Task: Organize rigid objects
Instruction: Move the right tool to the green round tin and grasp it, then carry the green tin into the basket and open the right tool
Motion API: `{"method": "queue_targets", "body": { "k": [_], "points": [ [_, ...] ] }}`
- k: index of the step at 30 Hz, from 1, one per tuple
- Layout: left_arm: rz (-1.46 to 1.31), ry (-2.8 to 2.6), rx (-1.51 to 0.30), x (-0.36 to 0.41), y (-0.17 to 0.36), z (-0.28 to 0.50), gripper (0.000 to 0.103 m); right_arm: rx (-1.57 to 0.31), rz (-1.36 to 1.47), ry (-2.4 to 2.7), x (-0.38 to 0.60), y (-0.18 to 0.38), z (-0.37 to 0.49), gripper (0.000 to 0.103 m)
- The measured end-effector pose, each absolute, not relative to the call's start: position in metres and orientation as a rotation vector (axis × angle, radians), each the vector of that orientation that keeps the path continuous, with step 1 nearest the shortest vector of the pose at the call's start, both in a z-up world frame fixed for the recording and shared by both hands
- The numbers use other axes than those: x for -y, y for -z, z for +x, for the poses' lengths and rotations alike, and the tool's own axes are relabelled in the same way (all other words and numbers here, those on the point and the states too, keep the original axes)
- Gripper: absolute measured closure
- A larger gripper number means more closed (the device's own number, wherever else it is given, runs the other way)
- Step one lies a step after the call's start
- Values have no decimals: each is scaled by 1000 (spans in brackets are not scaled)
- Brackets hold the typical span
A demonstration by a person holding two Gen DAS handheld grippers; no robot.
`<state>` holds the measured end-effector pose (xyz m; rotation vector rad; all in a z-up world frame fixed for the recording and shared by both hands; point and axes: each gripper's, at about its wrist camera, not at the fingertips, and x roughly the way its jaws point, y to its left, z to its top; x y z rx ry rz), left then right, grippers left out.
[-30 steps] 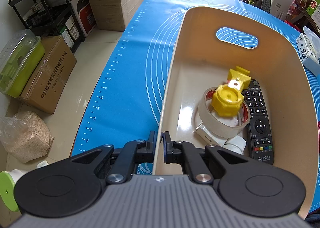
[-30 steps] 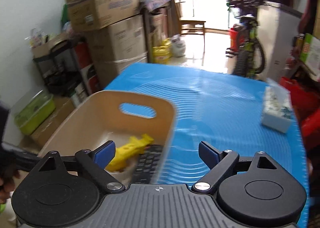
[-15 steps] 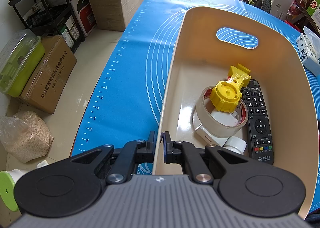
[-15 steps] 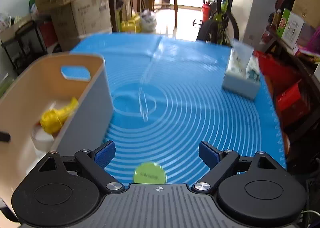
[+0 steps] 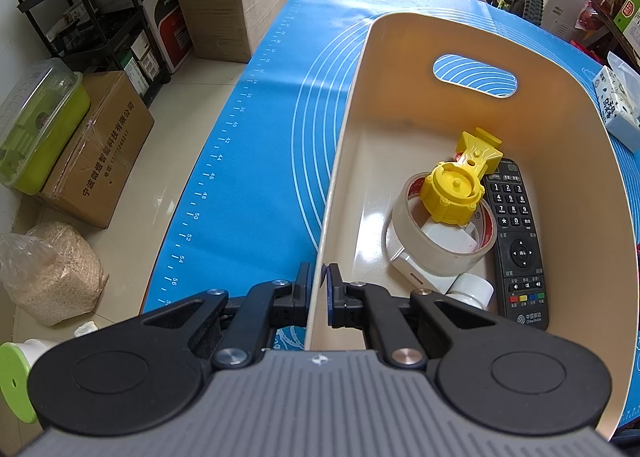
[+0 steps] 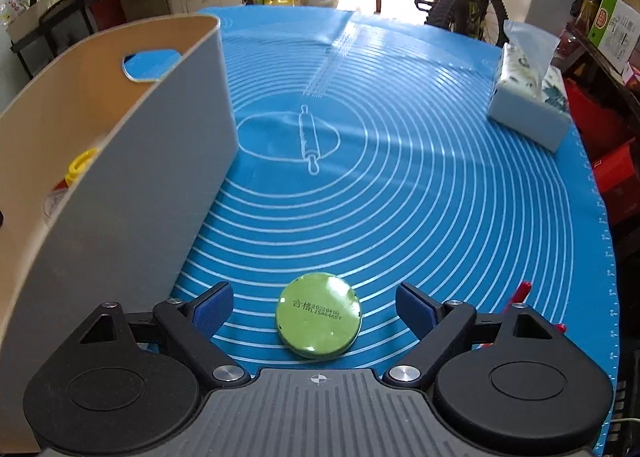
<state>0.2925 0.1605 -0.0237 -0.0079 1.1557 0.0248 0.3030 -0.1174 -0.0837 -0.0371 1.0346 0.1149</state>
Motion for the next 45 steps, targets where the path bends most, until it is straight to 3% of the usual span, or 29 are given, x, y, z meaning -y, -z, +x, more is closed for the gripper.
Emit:
{"method": "queue_targets", "body": {
  "k": [3, 11, 21, 32, 45],
  "points": [
    [-6, -25, -1155, -160, 24, 293, 94, -1050, -60, -121, 115, 91, 305, 23],
    [-7, -25, -1156, -160, 24, 292, 94, -1043, -68, -130, 114, 96, 305, 26],
    [-7, -25, -1156, -160, 24, 293, 94, -1028, -70, -158, 112, 92, 303, 48],
    [-7, -25, -1156, -160, 24, 293, 94, -984, -59, -127, 114, 79, 298, 48],
    [-7, -25, -1156, -160, 24, 293, 94, -771, 9, -112, 118, 18, 286, 48]
  ]
}}
